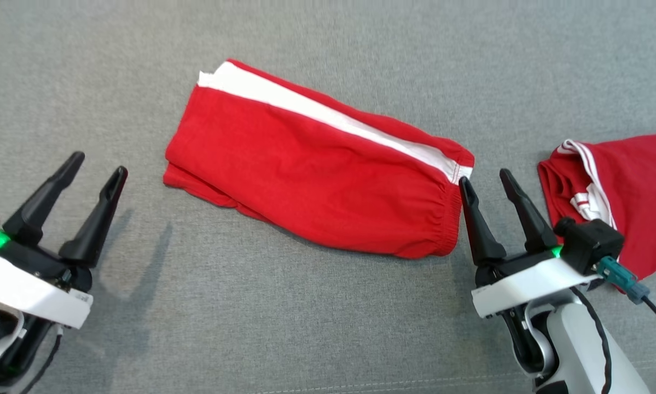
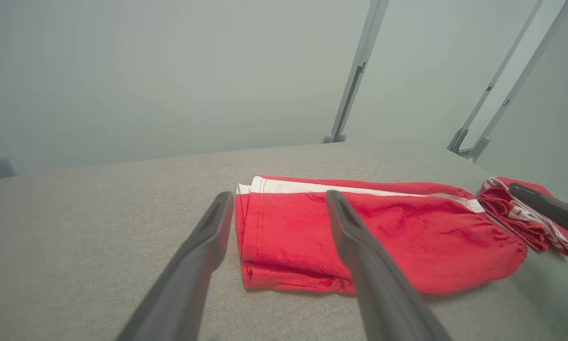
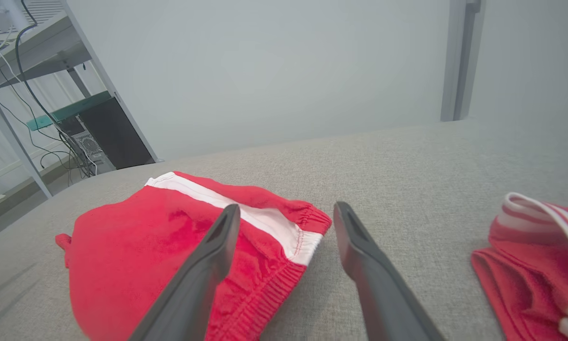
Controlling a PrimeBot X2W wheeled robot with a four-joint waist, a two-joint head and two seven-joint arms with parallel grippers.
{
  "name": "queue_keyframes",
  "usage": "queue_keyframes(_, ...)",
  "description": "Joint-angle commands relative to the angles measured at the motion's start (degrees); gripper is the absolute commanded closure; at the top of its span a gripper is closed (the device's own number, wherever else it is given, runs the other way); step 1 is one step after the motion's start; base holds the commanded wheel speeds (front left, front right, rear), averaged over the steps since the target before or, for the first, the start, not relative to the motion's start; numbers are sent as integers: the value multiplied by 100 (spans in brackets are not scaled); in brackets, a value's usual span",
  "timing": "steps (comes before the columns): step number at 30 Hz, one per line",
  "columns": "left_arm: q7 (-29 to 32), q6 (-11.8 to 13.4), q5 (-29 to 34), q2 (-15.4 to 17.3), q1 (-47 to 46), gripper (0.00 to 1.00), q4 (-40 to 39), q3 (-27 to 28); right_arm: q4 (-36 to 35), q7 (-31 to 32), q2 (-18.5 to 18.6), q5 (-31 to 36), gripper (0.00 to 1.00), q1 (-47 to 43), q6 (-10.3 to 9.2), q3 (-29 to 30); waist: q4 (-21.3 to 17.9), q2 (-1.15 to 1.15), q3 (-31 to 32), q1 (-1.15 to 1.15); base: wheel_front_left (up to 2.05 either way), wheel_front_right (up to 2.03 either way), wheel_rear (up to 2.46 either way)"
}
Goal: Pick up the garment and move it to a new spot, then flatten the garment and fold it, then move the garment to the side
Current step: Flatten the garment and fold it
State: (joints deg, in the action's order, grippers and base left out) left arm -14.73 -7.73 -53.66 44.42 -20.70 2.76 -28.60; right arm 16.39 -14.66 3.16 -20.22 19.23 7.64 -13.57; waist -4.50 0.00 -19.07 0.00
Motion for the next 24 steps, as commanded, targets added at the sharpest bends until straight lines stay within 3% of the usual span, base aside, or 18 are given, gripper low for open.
queue_keyframes(1, -27, 24, 72, 213, -40, 0, -35, 342, -75, -34, -28, 21, 0, -106, -15, -99, 45, 0, 202, 0, 0, 0, 0)
queue_keyframes(12, -27, 24, 483, -429, 706, 0, 305, 692, 97, -34, -28, 64, 0, -460, -15, 33, 117, 0, 758, 0, 0, 0, 0)
queue_keyframes(24, -27, 24, 799, -911, 1286, 0, 481, 1026, 117, -34, -28, 19, 0, -708, -15, 80, 117, 0, 911, 0, 0, 0, 0)
